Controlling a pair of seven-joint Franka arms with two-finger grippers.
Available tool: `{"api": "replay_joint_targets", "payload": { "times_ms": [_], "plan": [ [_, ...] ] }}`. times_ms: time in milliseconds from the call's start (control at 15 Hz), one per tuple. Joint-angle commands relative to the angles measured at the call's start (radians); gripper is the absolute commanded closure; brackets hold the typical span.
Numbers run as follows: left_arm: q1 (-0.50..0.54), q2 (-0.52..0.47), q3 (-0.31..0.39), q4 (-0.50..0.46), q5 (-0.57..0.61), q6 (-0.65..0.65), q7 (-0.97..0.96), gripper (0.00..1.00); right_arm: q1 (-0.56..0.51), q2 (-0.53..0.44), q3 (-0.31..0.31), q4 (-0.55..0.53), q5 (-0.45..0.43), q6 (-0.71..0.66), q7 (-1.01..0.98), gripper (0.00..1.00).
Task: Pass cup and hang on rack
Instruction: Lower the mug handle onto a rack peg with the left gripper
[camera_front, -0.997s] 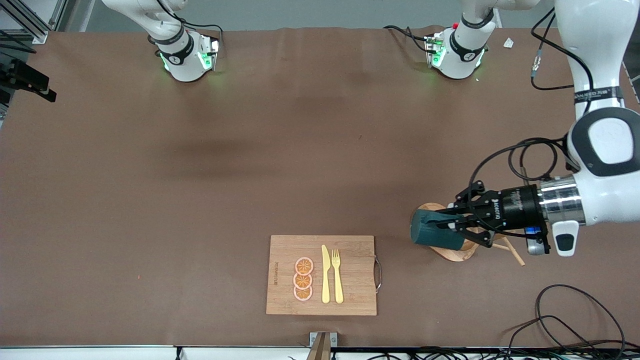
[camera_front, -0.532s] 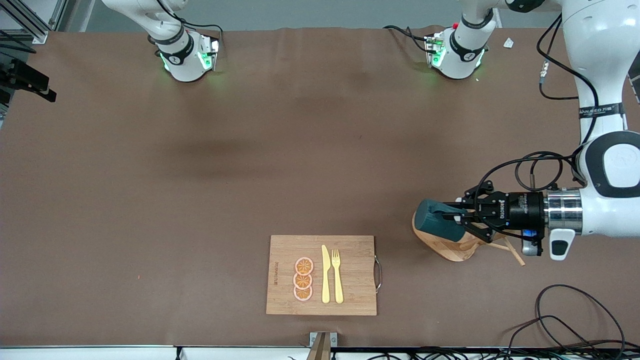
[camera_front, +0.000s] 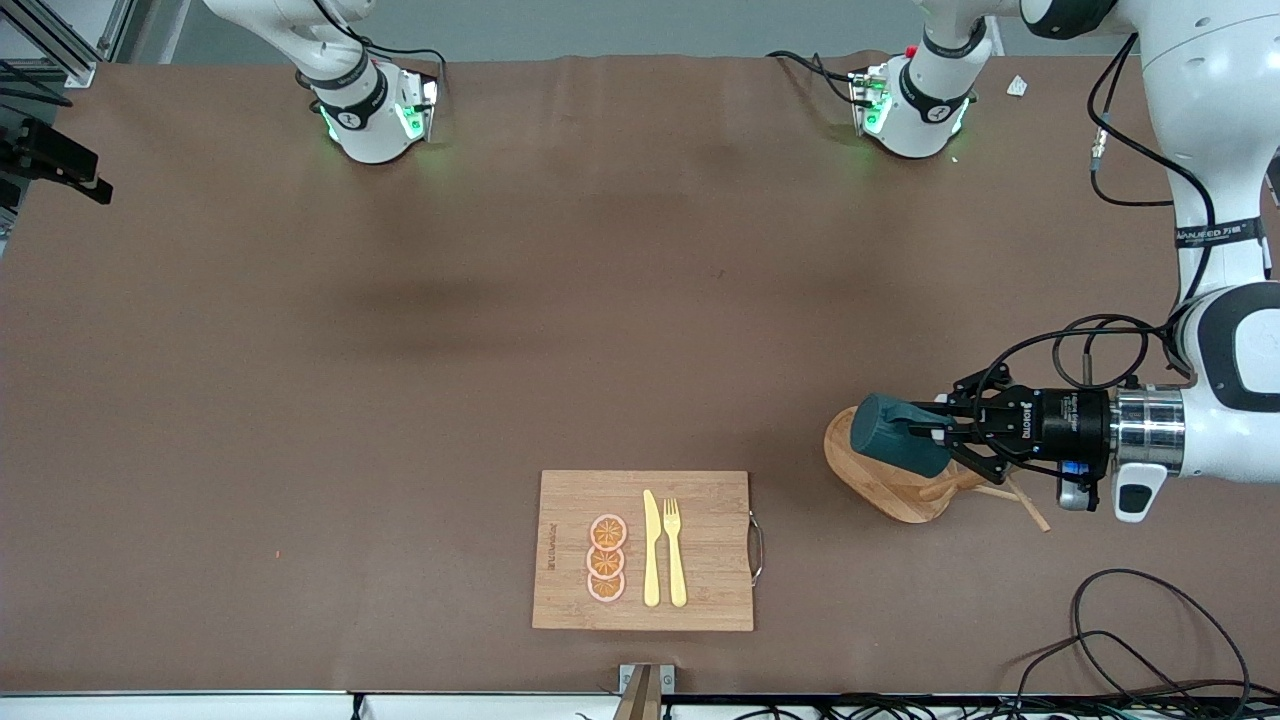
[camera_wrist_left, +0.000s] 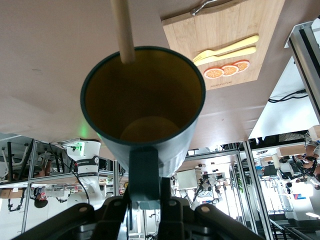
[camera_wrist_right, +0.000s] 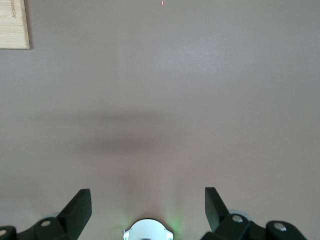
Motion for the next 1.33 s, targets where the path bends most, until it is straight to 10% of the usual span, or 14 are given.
{"api": "replay_joint_targets", "payload": {
  "times_ms": [0, 1263],
  "plan": [
    [0.021, 0.006, -0.004, -0.002, -0.023, -0.017, 0.013, 1.0, -0.006, -0.03, 0.007, -0.022, -0.007, 0.0, -0.013, 0.0],
    [0.081, 0.062, -0.004, 0.001, -0.029, -0.017, 0.019, 1.0, -0.004, -0.03, 0.008, -0.022, -0.009, 0.002, -0.013, 0.0]
  ]
}}
